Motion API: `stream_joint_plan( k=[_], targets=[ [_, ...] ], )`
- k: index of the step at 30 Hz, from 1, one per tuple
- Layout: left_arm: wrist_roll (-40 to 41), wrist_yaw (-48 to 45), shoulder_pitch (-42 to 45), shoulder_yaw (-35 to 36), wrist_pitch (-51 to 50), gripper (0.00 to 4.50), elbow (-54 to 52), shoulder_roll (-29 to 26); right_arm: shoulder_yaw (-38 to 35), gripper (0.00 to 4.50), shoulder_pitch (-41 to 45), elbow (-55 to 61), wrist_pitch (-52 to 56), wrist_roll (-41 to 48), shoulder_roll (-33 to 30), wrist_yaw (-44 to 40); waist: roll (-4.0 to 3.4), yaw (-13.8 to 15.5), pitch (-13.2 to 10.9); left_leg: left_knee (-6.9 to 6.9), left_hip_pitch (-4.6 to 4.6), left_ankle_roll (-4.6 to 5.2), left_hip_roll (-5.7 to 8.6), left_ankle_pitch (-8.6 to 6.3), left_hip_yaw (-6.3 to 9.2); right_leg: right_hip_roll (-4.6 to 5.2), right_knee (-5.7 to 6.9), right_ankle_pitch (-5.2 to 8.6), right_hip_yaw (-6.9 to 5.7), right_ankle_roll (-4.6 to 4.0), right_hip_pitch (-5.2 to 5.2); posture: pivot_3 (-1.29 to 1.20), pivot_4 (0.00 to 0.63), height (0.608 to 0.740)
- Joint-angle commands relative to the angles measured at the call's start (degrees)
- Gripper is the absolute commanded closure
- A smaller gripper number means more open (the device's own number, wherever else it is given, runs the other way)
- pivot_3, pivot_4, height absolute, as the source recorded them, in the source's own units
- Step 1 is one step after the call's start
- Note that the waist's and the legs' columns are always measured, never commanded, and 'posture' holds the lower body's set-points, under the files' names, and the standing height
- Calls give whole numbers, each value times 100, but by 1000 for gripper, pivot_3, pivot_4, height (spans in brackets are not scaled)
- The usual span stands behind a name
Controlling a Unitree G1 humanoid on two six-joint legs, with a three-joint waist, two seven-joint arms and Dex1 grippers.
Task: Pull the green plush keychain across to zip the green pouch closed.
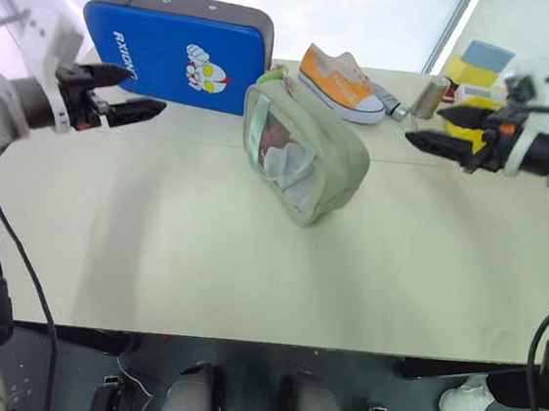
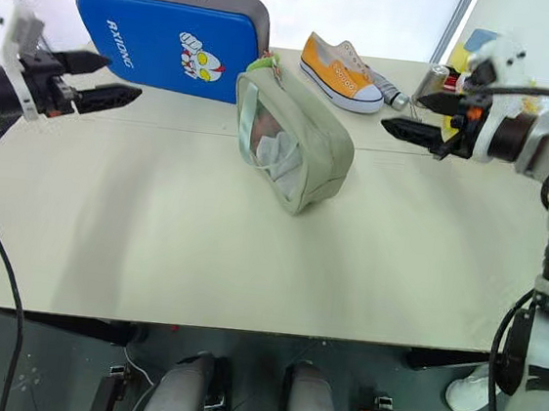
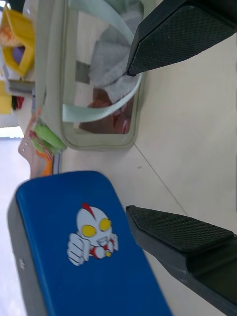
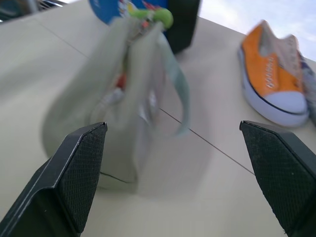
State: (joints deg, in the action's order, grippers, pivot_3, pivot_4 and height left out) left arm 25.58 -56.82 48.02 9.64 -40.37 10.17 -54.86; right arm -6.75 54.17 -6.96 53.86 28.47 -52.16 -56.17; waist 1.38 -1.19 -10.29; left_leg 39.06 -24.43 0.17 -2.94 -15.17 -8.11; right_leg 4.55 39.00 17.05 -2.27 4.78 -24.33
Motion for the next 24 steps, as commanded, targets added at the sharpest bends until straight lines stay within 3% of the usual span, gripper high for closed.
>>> stream_joint_plan(
  k=[1, 11, 17, 20, 24],
  targets=[
    [-206, -248, 32, -119, 352, 10, 192, -151, -6, 24, 313, 33, 42, 94, 104, 38, 1, 9, 0, 0, -1, 0, 0, 0, 0, 0, 0, 0, 0, 0, -1, 0, 150, 740],
    [-226, -108, 111, -88, 411, 10, 66, -78, 194, 24, 506, 173, -34, 9, 317, 217, 3, 33, -2, 8, -22, 14, 7, -8, -3, 11, -2, 0, 0, 0, -13, 0, 150, 740],
    [49, -52, -15, -135, 75, 10, -776, 133, 346, 24, 872, 696, 564, 48, 1390, 1274, 3, -7, -2, 8, -20, 11, -1, -6, -3, 4, 4, 0, 0, 0, -16, 0, 150, 740],
    [264, 155, 65, -175, -246, 10, -1246, 422, 699, 24, 1020, 729, 559, -179, 2011, 1716, 3, 8, -2, 9, -20, 10, 0, -5, -3, 5, 6, 0, 0, 0, -16, 0, 150, 740],
    [394, 221, -117, -234, -454, 10, -1914, 521, 1584, 24, 855, 421, -64, -982, 2215, 1951, 4, 41, -1, 10, -27, 11, 8, -6, 3, 9, 4, 0, 0, 0, -16, 0, 150, 740]
  ],
)
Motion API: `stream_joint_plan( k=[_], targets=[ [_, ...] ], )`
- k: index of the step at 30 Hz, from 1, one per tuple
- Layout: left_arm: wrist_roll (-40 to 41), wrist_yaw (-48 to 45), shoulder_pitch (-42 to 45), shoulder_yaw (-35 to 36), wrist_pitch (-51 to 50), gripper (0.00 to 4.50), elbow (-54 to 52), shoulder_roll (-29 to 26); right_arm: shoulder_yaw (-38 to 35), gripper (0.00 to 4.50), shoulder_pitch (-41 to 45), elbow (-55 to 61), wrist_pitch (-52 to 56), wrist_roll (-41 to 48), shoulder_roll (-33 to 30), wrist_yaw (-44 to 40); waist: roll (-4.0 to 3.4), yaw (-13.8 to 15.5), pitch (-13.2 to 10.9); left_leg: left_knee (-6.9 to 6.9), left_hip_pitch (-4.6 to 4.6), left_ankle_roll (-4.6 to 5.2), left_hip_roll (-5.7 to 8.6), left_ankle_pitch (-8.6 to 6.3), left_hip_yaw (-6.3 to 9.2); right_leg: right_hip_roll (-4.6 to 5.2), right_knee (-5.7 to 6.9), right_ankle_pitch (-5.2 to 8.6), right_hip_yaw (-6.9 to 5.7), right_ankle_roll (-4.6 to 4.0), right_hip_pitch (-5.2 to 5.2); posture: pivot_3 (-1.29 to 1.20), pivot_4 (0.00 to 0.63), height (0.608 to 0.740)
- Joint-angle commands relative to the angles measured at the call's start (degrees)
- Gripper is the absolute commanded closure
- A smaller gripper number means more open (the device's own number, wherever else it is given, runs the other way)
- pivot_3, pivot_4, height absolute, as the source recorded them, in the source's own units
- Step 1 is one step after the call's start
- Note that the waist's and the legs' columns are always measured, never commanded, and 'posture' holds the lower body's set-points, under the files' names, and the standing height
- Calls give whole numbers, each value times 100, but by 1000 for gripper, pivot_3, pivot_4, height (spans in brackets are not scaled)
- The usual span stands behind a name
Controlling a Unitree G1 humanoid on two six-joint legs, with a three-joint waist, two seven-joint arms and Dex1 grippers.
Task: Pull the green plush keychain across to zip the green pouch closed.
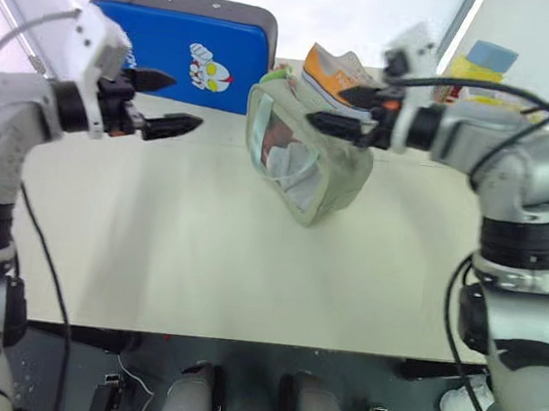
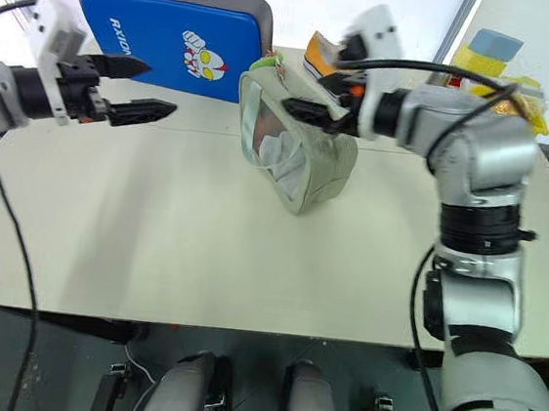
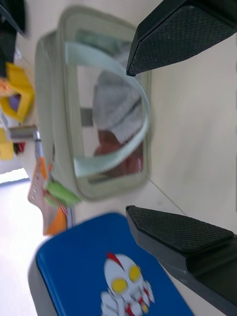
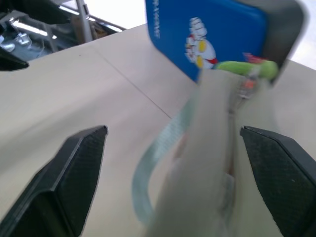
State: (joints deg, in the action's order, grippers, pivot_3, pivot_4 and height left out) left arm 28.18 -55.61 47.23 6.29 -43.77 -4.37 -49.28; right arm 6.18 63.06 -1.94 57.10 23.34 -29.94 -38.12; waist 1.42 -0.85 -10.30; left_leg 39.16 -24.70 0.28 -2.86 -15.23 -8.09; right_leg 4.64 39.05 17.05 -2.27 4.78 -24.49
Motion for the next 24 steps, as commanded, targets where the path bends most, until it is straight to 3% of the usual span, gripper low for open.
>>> stream_joint_plan(
  k=[1, 6, 8, 11, 12, 15, 19, 24],
  targets=[
    [121, 155, -78, 113, -138, 10, -510, -40, 372, 24, -78, -135, -448, -537, 33, 160, 1, 11, 0, 0, -1, 2, 3, -1, 0, 3, -1, 0, 0, 0, 0, 0, 150, 740],
    [75, 274, -449, 237, -118, 10, -687, -208, 608, 24, -213, -174, -488, -680, 80, -13, 0, -26, 0, 0, -2, 3, 0, -1, 0, 0, 0, 0, 0, 0, -2, 0, 150, 740],
    [132, 371, -523, 281, -170, 0, -771, -180, 664, 855, -196, -311, -620, -810, 76, -37, 0, -31, 0, 0, -2, 1, -4, 0, 1, -5, 0, 0, 0, 0, -3, 0, 150, 740],
    [179, 484, -596, 300, -206, 0, -914, -154, 699, 2553, -134, -433, -835, -934, 82, -158, 1, -26, 0, 1, -1, 1, -4, 0, 1, -4, 0, 0, 0, 0, -3, 0, 150, 740],
    [195, 509, -609, 310, -215, 0, -936, -154, 725, 2828, -117, -460, -922, -984, 72, -208, 1, -27, 0, 1, -1, 1, -4, 0, 0, -4, 0, 0, 0, 0, -3, 0, 150, 740],
    [159, 560, -654, 345, -179, 0, -908, -194, 914, 4275, -123, -574, -1446, -1276, -25, -451, 1, -30, 0, 1, 0, 1, -3, 0, 0, -4, 0, 0, 0, 0, -2, 0, 150, 740],
    [-90, 395, -591, 485, 102, 0, -417, -649, 1200, 4432, -337, -900, -3835, -1763, -493, -1470, 1, -36, 0, 0, 0, 0, -3, 0, 0, -8, -2, 0, 0, 0, -3, 0, 150, 740],
    [-126, 162, -544, 627, 330, 0, 37, -1090, 901, 4432, -217, -1726, -5331, -1617, -733, -2487, 2, -32, -3, 0, 0, 0, -4, 0, -1, -8, -4, 0, -1, 0, -3, 0, 150, 740]
  ],
)
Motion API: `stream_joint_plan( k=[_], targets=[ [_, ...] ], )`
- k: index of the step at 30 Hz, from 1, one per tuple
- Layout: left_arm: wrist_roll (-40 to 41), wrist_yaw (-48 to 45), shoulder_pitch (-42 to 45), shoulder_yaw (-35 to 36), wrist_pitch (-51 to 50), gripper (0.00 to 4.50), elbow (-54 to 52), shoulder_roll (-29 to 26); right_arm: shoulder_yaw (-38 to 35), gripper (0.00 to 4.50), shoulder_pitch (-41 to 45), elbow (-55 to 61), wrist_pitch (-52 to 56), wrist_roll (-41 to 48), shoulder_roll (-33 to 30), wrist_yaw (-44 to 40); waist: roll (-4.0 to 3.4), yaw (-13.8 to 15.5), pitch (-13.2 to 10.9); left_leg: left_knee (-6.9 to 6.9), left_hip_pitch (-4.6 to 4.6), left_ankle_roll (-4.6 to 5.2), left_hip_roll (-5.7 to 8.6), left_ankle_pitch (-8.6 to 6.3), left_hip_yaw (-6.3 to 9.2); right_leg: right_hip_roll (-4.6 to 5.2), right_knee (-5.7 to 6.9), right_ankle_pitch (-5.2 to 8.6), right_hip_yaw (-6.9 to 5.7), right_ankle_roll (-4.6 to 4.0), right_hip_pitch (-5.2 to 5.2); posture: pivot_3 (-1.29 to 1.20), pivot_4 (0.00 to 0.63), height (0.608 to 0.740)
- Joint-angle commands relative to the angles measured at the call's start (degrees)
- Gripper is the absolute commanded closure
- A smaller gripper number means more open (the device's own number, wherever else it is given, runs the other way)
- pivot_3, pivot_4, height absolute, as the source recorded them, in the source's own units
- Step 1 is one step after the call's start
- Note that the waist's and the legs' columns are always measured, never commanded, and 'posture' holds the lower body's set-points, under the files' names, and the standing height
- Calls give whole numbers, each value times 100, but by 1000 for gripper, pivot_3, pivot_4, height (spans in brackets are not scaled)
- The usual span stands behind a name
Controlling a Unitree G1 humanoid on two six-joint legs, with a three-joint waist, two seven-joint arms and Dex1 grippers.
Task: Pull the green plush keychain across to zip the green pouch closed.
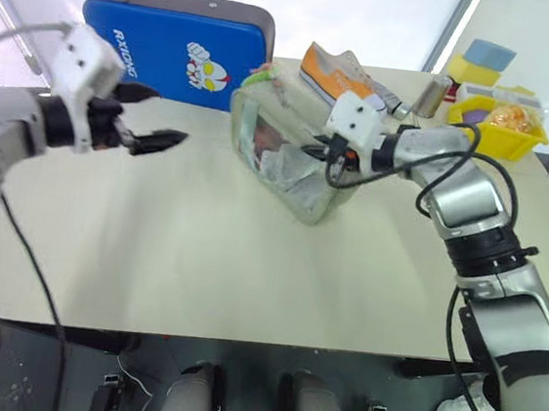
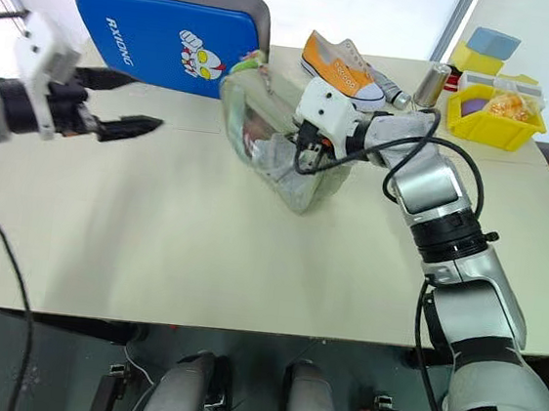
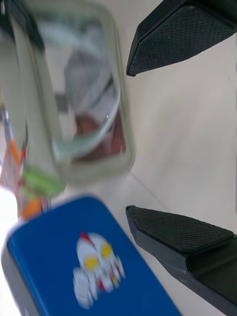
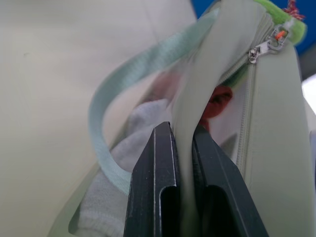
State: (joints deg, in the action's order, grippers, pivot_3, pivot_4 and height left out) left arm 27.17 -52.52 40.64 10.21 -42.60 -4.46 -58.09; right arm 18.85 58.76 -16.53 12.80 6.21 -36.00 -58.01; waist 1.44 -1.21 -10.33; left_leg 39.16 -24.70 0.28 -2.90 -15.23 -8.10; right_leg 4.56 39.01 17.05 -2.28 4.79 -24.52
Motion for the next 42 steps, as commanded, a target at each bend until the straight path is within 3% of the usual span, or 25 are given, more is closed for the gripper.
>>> stream_joint_plan(
  k=[1, 7, 12, 15, 23, 29, 32, 36, 42],
  targets=[
    [-3, -178, 109, 253, 228, 0, 67, -236, -400, 4432, 229, -396, -1127, 107, -130, -637, 0, 10, 0, 0, 0, 0, 0, 0, 0, 1, 0, 0, 0, 0, 0, 0, 150, 740],
    [100, -95, 54, 247, 99, 0, -157, -97, -691, 4432, -3, -455, -2022, 555, 211, -1326, 0, 4, 0, 2, 0, 0, -1, 0, -1, 1, 2, 0, 0, 0, 2, 0, 150, 740],
    [144, -112, 40, 223, 51, 0, -205, -71, -1032, 4432, 270, -640, -2019, 816, 440, -1420, -2, 4, -2, 2, 1, -2, -4, 1, -1, 1, 5, 0, 0, 0, 1, 0, 150, 740],
    [144, -101, 110, 171, 54, 0, -181, -41, -1016, 4432, 299, -721, -2073, 737, 424, -1530, -1, 13, -2, 5, 1, -2, -3, 1, -1, 2, 5, 0, 0, 0, 1, 0, 150, 740],
    [154, -94, 60, 155, 39, 0, -245, 3, -713, 4432, -576, -46, -2560, 361, 129, -1938, -2, 31, -3, 6, 1, -2, 2, 1, 4, 7, 4, 0, -3, 0, 7, 0, 150, 740],
    [143, -71, 94, 105, 26, 0, -241, 69, -678, 4432, -616, -63, -2808, 190, 37, -2012, -1, 15, -3, 6, 14, -4, -2, 3, 3, 2, 8, 0, -3, 0, 12, 0, 150, 740],
    [134, -51, 89, 78, 47, 0, -233, 112, -806, 3350, -466, -128, -2648, 223, 6, -1932, -1, 19, -3, 6, 14, -4, -2, 3, 3, 3, 8, 0, -3, 0, 13, 0, 150, 740],
    [117, -47, 91, 68, 71, 0, -201, 142, -977, 1325, -407, 246, -1960, 452, -171, -1932, -2, 20, -3, 6, 14, -4, -2, 3, 3, 3, 8, 0, -3, 0, 13, 0, 150, 740],
    [81, -19, -86, 208, 88, 0, -93, 99, -1403, 1325, -818, 1296, -352, 913, -843, -1784, 0, 44, -2, 6, 15, -4, -1, 2, 3, 7, 7, 0, -3, 0, 16, 0, 150, 740]
  ],
)
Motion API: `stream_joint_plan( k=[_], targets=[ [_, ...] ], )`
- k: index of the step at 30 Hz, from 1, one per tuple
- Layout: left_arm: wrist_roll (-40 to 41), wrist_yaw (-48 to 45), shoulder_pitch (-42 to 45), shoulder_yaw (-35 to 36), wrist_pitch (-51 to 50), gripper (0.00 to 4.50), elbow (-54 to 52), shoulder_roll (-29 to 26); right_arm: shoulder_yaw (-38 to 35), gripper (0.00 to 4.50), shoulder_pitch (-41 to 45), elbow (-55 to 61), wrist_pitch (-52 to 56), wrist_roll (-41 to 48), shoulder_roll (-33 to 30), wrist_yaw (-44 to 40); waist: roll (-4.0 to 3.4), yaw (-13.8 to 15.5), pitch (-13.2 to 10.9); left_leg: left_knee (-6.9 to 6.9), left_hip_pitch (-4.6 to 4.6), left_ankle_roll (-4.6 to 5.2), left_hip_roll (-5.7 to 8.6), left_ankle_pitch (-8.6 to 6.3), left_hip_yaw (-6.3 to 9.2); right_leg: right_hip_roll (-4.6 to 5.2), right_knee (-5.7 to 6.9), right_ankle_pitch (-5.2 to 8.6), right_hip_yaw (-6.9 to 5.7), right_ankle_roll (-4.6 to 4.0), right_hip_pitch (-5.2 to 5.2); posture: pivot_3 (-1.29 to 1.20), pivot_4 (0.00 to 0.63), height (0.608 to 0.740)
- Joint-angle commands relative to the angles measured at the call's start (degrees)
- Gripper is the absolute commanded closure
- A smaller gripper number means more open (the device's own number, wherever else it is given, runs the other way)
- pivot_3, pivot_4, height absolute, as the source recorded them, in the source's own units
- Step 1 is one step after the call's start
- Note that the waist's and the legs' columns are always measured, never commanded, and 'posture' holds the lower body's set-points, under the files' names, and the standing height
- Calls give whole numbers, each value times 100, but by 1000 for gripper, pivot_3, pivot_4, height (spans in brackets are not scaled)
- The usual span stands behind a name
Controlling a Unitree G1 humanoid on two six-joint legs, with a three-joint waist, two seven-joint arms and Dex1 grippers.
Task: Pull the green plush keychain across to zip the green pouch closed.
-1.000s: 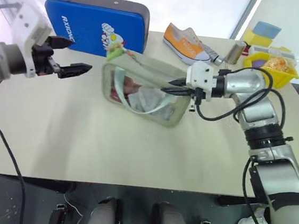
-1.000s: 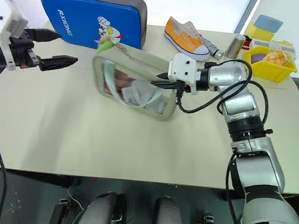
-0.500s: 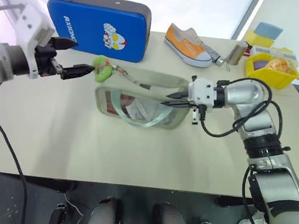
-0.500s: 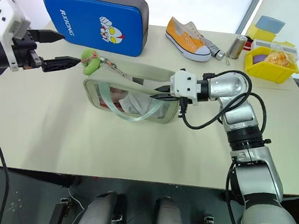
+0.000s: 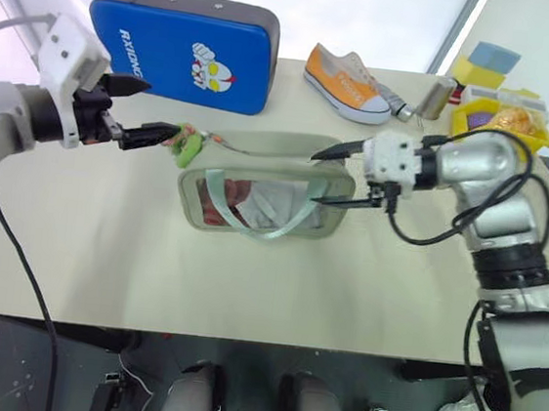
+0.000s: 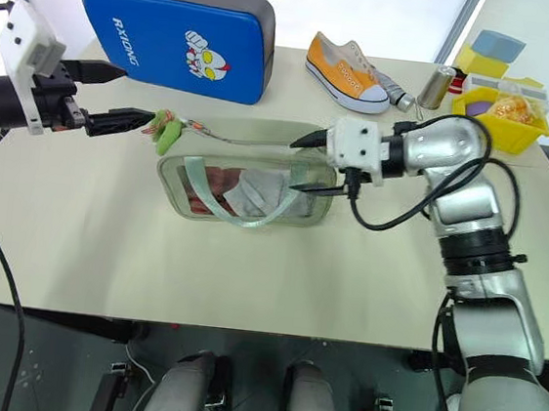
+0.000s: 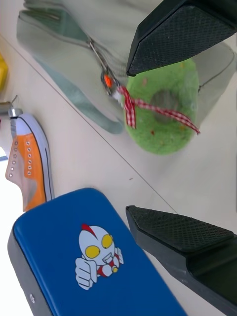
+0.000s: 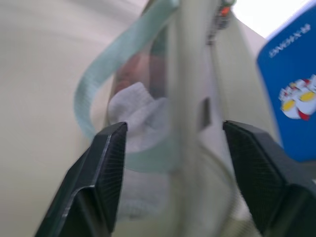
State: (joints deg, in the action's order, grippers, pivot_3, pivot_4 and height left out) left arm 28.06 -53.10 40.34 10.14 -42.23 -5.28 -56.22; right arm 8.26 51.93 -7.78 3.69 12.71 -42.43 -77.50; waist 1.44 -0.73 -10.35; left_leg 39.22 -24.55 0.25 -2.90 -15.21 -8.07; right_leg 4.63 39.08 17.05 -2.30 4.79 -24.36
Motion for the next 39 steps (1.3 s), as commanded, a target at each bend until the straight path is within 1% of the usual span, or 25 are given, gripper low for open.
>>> stream_joint_plan(
  k=[1, 5, 10, 13, 14, 15, 17, 18, 22, 28, 29, 30, 31, 32, 35, 36, 39],
  targets=[
    [-34, 49, -131, 235, 86, 0, 16, -92, -438, 1325, -245, 538, 805, 319, -259, 274, 1, -5, 1, 0, 2, 0, 0, 0, 0, 0, 0, 0, 0, 0, 2, 0, 150, 740],
    [-60, 108, -261, 240, 177, 0, 115, -36, -613, 1325, -645, 757, 1277, 365, -206, 725, 1, -21, 1, 0, 8, 0, -2, 0, 0, -2, 1, 0, 0, 0, 6, 0, 150, 740],
    [-226, 142, -224, 61, 419, 0, 454, 101, -536, 1325, -781, 656, 1288, 266, 146, 1135, 1, -29, 1, -1, 9, 0, -2, 0, -2, -3, 1, 0, 0, 0, 4, 0, 150, 740],
    [-357, 123, -230, -37, 589, 0, 672, 192, -569, 2124, -736, 771, 1493, 405, 306, 1242, 1, -17, 1, -1, 7, 0, -1, 0, -2, -4, 1, 0, 0, 0, 4, 0, 150, 740],
    [-389, 98, -246, -86, 635, 0, 708, 231, -565, 2519, -764, 844, 1553, 444, 312, 1225, 1, -15, 1, -1, 7, 0, -1, 0, -2, -4, 0, 0, 0, 0, 4, 0, 150, 740],
    [-415, 72, -245, -119, 669, 0, 744, 257, -557, 3122, -777, 887, 1596, 465, 312, 1213, 1, -9, 1, -1, 7, 0, -1, 0, -2, -3, 0, 0, 0, 0, 4, 0, 150, 740],
    [-551, 65, -245, -239, 842, 0, 865, 354, -526, 4140, -841, 944, 1617, 469, 258, 1150, 1, 8, 1, -1, 6, 0, 0, 0, -2, -2, 0, 0, 0, 0, 5, 0, 150, 740],
    [-579, 81, -217, -277, 886, 0, 922, 421, -517, 4457, -866, 956, 1614, 460, 234, 1128, 1, 9, 1, -1, 6, 0, 0, 0, -2, -2, 0, 0, 0, 0, 5, 0, 150, 740],
    [-580, 228, 142, -389, 880, 0, 1169, 860, -403, 4457, -915, 1000, 1668, 390, 126, 978, 3, 19, 1, 1, 5, 1, 3, 0, -1, -1, 0, 0, 0, 0, 7, 0, 150, 740],
    [-701, 152, 311, -507, 1009, 0, 1299, 1050, -399, 4457, -964, 1018, 1642, 369, 145, 1014, 3, -26, 2, -1, 6, 1, 0, 0, -2, -4, 0, 0, 0, 0, 4, 0, 150, 740],
    [-670, 135, 307, -469, 1005, 521, 1299, 1056, -407, 4500, -972, 1030, 1638, 366, 142, 1023, 3, -23, 2, -1, 6, 0, 0, 0, -1, -4, 0, 0, 0, 0, 4, 0, 150, 740],
    [-657, 110, 294, -441, 1014, 717, 1291, 1041, -417, 4500, -979, 1043, 1641, 367, 139, 1032, 4, -17, 2, -1, 6, 0, 0, 0, -1, -4, 0, 0, 0, 0, 4, 0, 150, 740],
    [-650, 72, 289, -418, 1025, 1272, 1296, 1014, -417, 4500, -977, 1034, 1620, 352, 139, 1043, 4, -13, 2, 0, 6, 0, 0, 0, -1, -4, 0, 0, 0, 0, 4, 0, 150, 740],
    [-644, 36, 292, -396, 1026, 1650, 1305, 986, -418, 4500, -977, 1026, 1605, 341, 138, 1050, 4, -12, 2, 1, 6, 0, 0, 0, -1, -3, 0, 0, 0, 0, 5, 0, 150, 740],
    [-595, 20, 403, -294, 947, 3309, 1469, 973, -432, 4500, -984, 972, 1557, 324, 127, 1067, 4, -10, 2, 1, 6, 0, 0, 0, -2, -4, 0, 0, 0, 0, 5, 0, 150, 740],
    [-600, 44, 438, -266, 952, 3698, 1533, 976, -436, 4500, -986, 957, 1544, 320, 125, 1072, 4, -10, 2, 1, 6, 0, 0, 0, -1, -4, 0, 0, 0, 0, 5, 0, 150, 740],
    [-632, -8, 526, -268, 1055, 3698, 1691, 964, -428, 4500, -956, 882, 1488, 296, 135, 1081, 4, -11, 2, 1, 6, 1, 1, 0, -2, -4, 0, 0, 0, 0, 5, 0, 150, 740]
  ],
)
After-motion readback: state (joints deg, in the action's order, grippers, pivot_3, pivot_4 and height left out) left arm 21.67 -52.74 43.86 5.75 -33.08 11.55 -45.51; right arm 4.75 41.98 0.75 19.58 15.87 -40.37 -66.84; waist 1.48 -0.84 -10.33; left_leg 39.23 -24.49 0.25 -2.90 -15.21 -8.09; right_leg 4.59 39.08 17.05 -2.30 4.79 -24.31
